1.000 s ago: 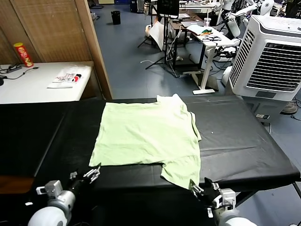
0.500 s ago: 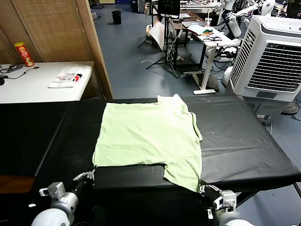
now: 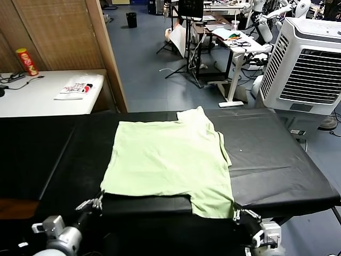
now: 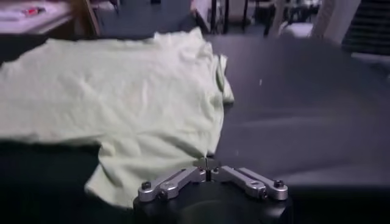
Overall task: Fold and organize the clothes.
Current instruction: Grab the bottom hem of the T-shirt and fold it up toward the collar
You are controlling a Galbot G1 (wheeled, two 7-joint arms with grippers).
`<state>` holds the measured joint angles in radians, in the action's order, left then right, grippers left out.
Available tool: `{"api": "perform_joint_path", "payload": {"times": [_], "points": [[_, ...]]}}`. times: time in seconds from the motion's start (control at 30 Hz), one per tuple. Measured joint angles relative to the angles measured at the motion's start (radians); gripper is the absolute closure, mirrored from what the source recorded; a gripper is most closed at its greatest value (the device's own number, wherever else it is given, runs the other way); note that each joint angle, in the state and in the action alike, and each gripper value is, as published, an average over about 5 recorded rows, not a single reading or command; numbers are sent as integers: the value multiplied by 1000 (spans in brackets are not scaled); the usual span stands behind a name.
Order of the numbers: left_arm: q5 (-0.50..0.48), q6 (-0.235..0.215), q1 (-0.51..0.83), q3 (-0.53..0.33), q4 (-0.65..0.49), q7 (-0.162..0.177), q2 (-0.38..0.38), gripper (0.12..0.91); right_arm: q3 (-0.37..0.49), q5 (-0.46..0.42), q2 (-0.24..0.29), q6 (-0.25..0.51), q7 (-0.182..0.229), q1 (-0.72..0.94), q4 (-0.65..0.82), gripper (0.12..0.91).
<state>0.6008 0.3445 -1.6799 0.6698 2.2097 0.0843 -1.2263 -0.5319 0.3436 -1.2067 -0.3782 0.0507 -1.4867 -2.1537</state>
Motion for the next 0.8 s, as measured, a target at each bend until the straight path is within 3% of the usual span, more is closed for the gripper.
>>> {"api": "perform_joint_path", "payload": {"times": [0.3, 0.67, 0.8], "points": [[-98, -36, 164, -37, -116, 10, -66, 905, 79, -11, 63, 67, -23, 266, 245, 904], [-182, -60, 328, -85, -282, 5, -63, 905, 188, -17, 50, 72, -42, 483, 481, 903], [-193, -62, 372, -103, -337, 6, -59, 905, 195, -14, 44, 49, -67, 497, 501, 830]]}}
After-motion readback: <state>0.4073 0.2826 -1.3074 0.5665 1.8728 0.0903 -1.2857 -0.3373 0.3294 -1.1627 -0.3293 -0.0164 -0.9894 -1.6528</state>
